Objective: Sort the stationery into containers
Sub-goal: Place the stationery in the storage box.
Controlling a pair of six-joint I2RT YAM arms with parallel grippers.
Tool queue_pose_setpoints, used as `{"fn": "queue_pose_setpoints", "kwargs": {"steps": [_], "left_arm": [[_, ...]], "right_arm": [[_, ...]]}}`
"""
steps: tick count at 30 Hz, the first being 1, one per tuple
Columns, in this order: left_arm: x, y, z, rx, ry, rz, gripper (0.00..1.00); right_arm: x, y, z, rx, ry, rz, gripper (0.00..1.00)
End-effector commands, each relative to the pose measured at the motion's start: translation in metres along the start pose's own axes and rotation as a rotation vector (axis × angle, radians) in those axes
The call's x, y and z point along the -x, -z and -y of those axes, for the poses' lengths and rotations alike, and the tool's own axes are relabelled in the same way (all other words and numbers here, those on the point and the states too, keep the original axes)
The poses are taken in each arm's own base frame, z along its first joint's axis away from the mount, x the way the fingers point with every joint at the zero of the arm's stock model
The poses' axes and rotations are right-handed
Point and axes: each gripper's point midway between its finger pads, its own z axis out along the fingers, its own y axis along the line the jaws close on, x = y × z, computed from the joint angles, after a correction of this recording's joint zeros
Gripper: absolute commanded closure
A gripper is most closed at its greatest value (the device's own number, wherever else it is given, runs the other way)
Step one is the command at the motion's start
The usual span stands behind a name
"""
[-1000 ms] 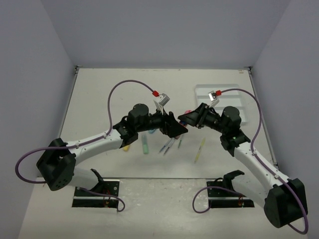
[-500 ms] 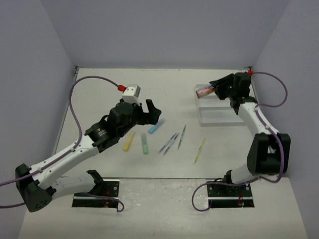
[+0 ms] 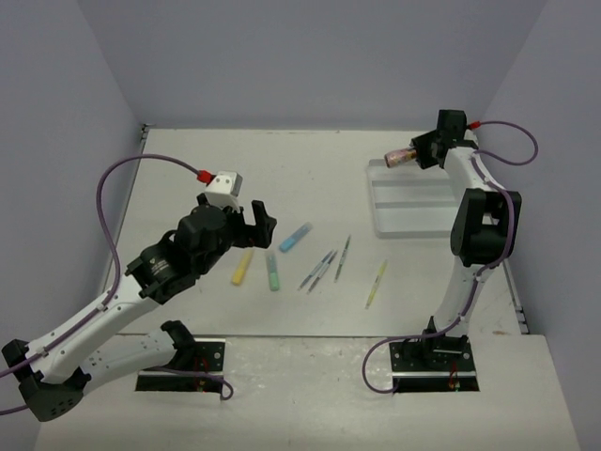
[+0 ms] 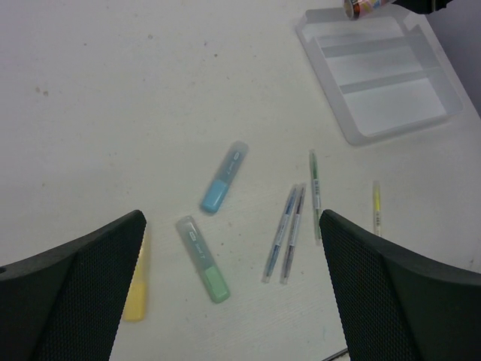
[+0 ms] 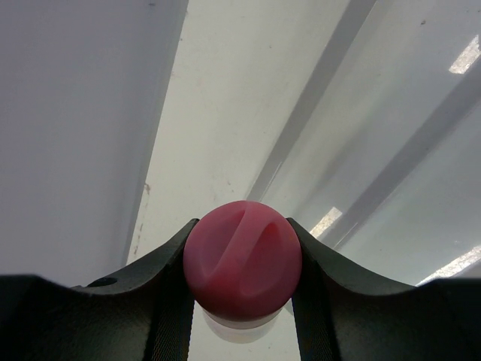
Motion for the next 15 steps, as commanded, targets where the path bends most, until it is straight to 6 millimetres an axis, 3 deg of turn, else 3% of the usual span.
{"fn": "queue_pose_setpoints", "kwargs": {"steps": [1, 5, 6, 7, 8, 15], "left_arm": [[0.001, 0.005, -0.012, 0.040, -0.049, 0.012, 0.00], [-0.005, 0.004, -0.013, 0.035, -0.065, 0.004, 0.00], [-0.006, 0.004, -0.013, 0.034, -0.066, 0.001, 0.00], [-0.008, 0.004, -0.014, 0.033, -0.072, -0.003, 0.00], [-0.009, 0.003, -0.014, 0.035, -0.077, -0.009, 0.00], [-0.016, -0.001, -0.024, 0.091, -0.097, -0.032, 0.00]], "right_arm": [[0.027, 0.007, -0.015, 0.014, -0.032, 0.099, 1.00], [0.020, -0.014, 0.000, -0.035, 0.000, 0.067, 0.88], [0.021, -0.015, -0.005, -0.022, 0.006, 0.055, 0.80], [0.020, -0.017, -0.005, -0.024, 0.009, 0.044, 0.63], [0.019, -0.018, -0.004, -0.028, 0.010, 0.037, 0.53], [0.018, 0.005, -0.011, 0.025, 0.014, 0.045, 0.36]]}}
